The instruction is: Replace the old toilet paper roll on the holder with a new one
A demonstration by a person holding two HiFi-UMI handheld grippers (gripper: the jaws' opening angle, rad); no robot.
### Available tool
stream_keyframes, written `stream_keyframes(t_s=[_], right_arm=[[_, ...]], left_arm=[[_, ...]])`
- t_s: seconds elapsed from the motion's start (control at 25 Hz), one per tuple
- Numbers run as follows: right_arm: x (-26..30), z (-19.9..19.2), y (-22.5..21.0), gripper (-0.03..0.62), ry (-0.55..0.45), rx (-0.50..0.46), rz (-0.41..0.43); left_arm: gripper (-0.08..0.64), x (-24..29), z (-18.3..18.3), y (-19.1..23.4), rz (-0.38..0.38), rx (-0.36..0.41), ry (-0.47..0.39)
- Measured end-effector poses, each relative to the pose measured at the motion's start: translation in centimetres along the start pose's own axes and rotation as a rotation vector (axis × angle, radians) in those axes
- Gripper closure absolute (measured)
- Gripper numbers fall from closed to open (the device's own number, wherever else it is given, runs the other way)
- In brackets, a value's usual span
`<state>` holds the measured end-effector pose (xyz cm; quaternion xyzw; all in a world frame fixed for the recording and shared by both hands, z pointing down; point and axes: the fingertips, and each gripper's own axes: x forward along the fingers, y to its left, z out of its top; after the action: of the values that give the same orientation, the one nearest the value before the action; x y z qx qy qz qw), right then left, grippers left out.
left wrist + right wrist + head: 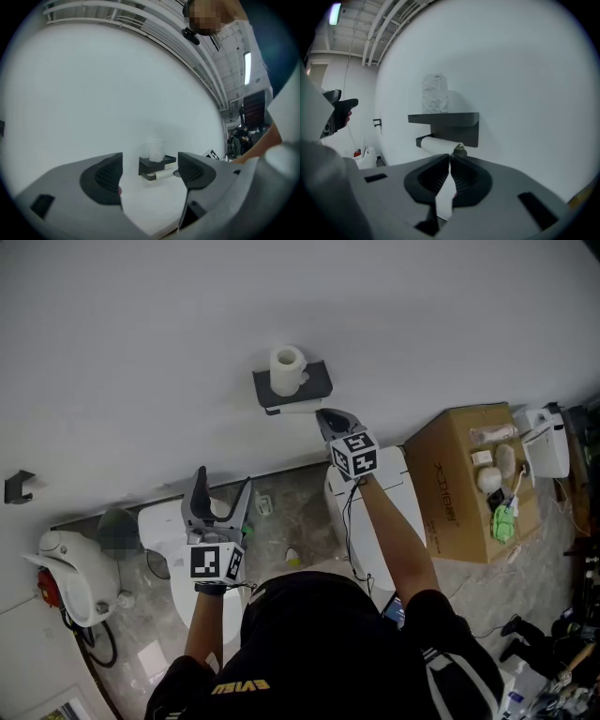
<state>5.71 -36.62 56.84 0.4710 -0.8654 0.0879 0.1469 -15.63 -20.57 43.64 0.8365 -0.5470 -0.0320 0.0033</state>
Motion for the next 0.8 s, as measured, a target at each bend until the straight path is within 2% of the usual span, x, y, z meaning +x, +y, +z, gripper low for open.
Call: stream_keyframes(t_s=[0.24,0.8], right_arm=[[0.5,-0.1,-0.5,0.584,0.008,0.000,-0.001],[-1.3,-1.0,-4.1,0.584,0.013,0.035,-0.072]], left_arm=[[0.183,-0.5,0.3,0.4,0.020,0.004,-0.004],[0.183,0.0,0.2,-0.4,0.002,0.013,-0.003]])
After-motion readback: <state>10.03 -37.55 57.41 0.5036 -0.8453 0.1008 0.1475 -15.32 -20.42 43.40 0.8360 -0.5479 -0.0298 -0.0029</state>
